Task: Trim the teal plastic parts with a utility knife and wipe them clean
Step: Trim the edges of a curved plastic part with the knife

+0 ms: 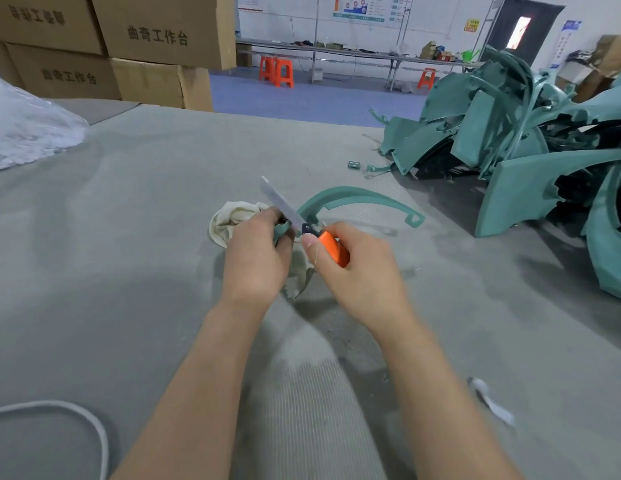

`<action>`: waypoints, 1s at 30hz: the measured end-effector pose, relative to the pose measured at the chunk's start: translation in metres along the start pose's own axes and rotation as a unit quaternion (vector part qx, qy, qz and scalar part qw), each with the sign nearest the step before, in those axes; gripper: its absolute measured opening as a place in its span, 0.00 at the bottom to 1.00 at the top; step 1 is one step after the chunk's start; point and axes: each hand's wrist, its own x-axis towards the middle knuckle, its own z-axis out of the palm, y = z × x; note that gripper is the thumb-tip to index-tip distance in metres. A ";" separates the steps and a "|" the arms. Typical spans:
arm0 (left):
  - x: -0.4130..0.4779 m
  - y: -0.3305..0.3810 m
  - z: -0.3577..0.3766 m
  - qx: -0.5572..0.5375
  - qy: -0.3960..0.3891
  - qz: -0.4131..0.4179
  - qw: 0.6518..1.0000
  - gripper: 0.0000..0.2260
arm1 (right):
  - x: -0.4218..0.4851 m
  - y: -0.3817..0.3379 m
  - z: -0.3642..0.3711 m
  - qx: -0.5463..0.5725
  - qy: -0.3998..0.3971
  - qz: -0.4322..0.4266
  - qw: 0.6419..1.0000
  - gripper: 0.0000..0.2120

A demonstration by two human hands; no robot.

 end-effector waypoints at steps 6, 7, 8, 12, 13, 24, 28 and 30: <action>-0.002 0.000 0.004 0.019 -0.020 0.002 1.000 0.06 | 0.003 0.009 -0.003 0.003 0.018 0.034 0.999 0.18; -0.001 -0.001 0.003 0.021 -0.024 0.003 0.999 0.05 | 0.003 0.010 -0.003 0.002 0.020 0.039 0.999 0.18; -0.001 -0.002 0.003 0.022 -0.031 0.007 0.999 0.05 | 0.004 0.012 -0.002 0.002 0.023 0.045 0.999 0.18; -0.001 -0.004 0.002 0.033 -0.059 0.024 0.997 0.04 | 0.007 0.022 -0.003 0.001 0.040 0.082 0.996 0.20; -0.001 -0.005 0.002 0.038 -0.062 0.027 0.997 0.04 | 0.008 0.024 -0.004 0.002 0.043 0.088 0.995 0.21; -0.002 -0.005 0.001 0.038 -0.078 0.030 0.996 0.04 | 0.010 0.032 0.002 -0.020 0.062 0.104 0.992 0.21; -0.003 -0.005 -0.002 0.010 -0.090 0.024 0.996 0.08 | 0.013 0.045 -0.004 -0.026 0.072 0.152 0.985 0.21; -0.003 -0.005 -0.002 0.002 -0.092 0.017 0.996 0.07 | 0.015 0.052 -0.008 -0.034 0.070 0.183 0.980 0.21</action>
